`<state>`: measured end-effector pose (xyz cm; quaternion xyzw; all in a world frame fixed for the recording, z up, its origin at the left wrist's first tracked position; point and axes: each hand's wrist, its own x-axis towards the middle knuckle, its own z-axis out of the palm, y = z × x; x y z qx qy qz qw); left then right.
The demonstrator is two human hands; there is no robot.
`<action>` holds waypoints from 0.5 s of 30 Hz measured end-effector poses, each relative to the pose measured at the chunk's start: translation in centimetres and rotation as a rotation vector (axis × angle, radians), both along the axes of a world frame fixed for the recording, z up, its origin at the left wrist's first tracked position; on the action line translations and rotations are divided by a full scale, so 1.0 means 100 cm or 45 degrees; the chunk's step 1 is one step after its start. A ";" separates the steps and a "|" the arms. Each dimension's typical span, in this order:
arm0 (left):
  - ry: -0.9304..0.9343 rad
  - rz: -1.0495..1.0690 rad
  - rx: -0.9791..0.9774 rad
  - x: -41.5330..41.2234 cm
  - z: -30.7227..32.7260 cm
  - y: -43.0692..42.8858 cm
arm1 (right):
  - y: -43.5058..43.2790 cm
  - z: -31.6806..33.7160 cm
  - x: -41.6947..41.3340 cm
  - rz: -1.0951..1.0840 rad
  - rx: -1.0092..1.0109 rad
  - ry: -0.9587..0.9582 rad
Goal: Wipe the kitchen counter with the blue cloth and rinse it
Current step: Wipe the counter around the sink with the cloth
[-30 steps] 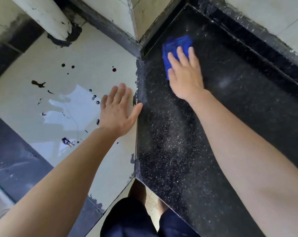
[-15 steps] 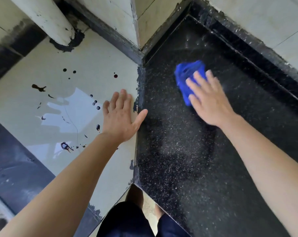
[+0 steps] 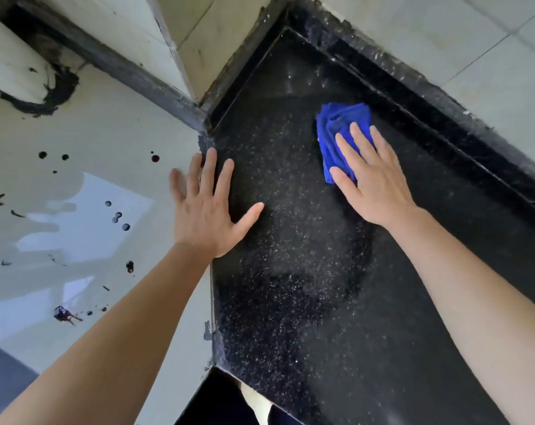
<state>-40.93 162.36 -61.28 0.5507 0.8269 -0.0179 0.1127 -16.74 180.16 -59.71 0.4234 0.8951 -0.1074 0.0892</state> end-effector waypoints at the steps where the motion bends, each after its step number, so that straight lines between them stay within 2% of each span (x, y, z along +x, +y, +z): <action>1: -0.002 0.003 0.002 0.000 0.000 0.000 | 0.012 -0.001 -0.007 -0.073 -0.004 -0.005; 7: -0.001 0.003 -0.006 -0.001 0.001 0.001 | 0.061 -0.006 -0.107 -0.179 0.037 0.039; 11: 0.011 -0.002 0.002 -0.001 0.002 0.002 | 0.059 -0.007 -0.158 0.060 0.065 0.075; 15: 0.001 -0.007 -0.002 -0.002 0.003 0.002 | 0.058 0.001 -0.119 0.274 0.070 0.108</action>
